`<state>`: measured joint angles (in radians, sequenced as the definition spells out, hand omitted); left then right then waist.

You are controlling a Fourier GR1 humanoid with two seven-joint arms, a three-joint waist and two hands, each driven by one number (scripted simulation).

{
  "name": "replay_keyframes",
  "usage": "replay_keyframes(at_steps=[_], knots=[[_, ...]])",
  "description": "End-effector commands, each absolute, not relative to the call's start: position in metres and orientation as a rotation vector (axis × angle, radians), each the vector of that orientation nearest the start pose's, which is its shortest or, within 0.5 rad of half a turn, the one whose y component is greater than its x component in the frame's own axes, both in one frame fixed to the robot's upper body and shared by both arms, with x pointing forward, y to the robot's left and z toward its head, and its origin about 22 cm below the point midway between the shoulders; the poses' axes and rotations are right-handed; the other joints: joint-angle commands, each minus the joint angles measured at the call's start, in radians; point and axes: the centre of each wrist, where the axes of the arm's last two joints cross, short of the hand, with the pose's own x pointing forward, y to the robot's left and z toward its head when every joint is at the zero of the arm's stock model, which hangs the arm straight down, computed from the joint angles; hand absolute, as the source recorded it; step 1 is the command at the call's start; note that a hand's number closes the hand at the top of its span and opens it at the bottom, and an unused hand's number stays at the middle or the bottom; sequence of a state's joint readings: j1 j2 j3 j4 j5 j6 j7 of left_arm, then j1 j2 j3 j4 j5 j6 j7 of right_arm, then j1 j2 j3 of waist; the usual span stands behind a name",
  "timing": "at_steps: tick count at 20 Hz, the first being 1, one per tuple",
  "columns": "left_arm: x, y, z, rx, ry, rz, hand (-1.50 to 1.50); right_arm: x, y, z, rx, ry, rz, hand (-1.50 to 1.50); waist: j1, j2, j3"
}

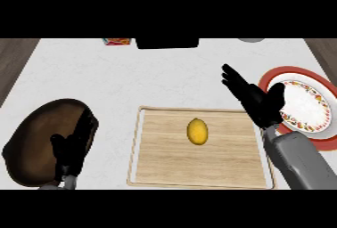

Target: Pick the lemon from the tray and place it in the plate

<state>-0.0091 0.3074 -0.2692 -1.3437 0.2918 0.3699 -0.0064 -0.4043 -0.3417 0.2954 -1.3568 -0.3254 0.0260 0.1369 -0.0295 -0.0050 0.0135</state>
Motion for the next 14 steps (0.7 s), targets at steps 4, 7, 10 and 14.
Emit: replay_keyframes(at_steps=[4,7,10,14], knots=[[0.227,0.256,-0.053,0.156,-1.211,0.041,0.00,0.335,-0.261,0.120,-0.129,-1.787,0.145,1.50,0.007,0.000,-0.014],[0.227,0.249,-0.050,0.128,-1.223,0.040,0.00,0.326,-0.329,0.117,-0.682,-1.566,0.581,1.50,-0.040,0.002,-0.047],[0.219,0.244,-0.051,0.058,-1.182,0.036,0.00,0.317,-0.319,0.093,-0.804,-1.735,-0.034,-1.50,-0.023,-0.004,-0.014],[0.229,0.253,-0.037,0.025,-1.193,0.006,0.00,0.270,-0.268,0.060,-0.737,-1.861,-0.158,-1.50,0.001,-0.002,-0.013]])
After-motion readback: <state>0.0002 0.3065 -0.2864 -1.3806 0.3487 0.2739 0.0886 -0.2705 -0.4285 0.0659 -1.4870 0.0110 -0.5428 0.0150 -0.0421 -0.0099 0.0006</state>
